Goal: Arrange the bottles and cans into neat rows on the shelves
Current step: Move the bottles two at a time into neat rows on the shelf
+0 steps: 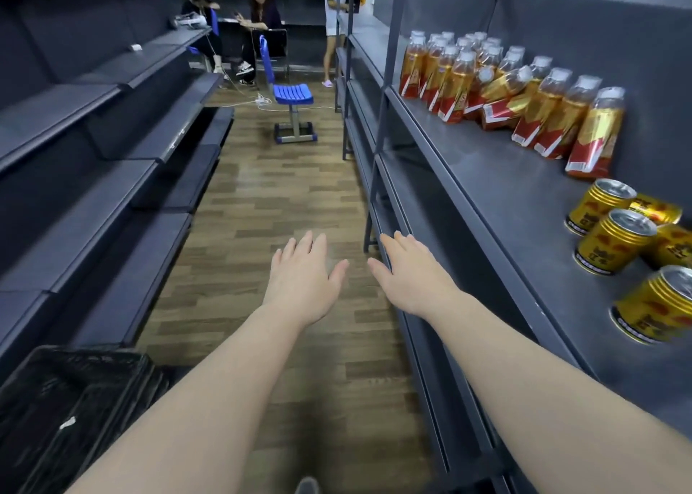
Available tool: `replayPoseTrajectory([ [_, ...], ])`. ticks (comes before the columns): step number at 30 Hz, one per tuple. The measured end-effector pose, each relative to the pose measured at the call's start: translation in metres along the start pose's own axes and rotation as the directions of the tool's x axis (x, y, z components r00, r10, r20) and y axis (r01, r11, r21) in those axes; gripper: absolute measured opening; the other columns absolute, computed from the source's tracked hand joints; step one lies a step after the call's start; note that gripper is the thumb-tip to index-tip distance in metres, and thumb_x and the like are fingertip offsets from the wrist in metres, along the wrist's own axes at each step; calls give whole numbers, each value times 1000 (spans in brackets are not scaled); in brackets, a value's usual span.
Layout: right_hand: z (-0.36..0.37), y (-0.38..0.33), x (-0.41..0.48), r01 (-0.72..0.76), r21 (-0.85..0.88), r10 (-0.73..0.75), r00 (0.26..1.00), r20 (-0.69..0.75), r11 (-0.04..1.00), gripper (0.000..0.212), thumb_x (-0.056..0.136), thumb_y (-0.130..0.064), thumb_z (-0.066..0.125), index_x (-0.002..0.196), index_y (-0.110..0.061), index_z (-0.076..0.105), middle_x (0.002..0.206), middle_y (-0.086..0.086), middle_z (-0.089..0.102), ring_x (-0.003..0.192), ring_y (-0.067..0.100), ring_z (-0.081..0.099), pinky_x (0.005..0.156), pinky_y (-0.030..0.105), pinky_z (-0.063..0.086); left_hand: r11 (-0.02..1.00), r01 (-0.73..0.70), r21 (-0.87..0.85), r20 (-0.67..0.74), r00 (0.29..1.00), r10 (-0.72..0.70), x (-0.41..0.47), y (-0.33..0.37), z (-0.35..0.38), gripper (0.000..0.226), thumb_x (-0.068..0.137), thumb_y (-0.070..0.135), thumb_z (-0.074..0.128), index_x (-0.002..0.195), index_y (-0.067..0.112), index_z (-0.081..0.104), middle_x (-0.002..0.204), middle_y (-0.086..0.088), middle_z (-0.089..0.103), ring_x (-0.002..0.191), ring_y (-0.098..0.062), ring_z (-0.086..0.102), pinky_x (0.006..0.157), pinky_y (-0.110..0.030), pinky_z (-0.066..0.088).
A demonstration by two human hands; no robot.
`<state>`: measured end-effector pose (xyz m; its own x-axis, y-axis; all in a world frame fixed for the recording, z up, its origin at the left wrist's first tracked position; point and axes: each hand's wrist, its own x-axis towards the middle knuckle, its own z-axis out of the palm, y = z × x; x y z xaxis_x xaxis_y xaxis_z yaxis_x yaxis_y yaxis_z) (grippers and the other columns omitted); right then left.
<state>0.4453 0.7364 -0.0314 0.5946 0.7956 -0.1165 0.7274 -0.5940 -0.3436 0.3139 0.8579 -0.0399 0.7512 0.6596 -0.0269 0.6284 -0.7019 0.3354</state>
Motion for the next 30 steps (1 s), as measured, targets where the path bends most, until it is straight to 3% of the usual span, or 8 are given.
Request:
replayPoseTrajectory([
  [15,-30,-15,157,-121,4,121,992,-47,993,62,106,-48,31,158,-17,19,164,6,20,154,24,6,121,39,10,992,-122,-32,32,992,123,184,-32,-21,67,104,52,30,158,15,17,167,-5,13,153,-28,9,124,-45,9],
  [19,-37,-2,191,-136,11,137,989,-60,991,57,106,-47,33,153,-15,29,161,9,27,153,26,10,121,40,13,987,-159,-35,49,986,161,222,-24,-17,67,104,52,30,158,15,16,167,-5,13,153,-29,8,124,-44,9],
  [24,-44,24,245,-129,-3,129,990,-65,992,63,106,-49,31,159,-18,18,166,7,14,154,25,4,124,42,9,985,-170,-2,41,985,170,277,-12,-10,67,104,51,31,158,15,18,166,-6,15,153,-30,11,123,-45,10],
  [30,-71,60,314,-98,26,100,989,-106,995,63,106,-48,30,159,-17,17,167,8,13,154,26,3,125,43,8,979,-189,73,22,982,188,351,19,-14,65,104,51,32,156,14,22,165,-8,18,152,-31,14,122,-46,13],
])
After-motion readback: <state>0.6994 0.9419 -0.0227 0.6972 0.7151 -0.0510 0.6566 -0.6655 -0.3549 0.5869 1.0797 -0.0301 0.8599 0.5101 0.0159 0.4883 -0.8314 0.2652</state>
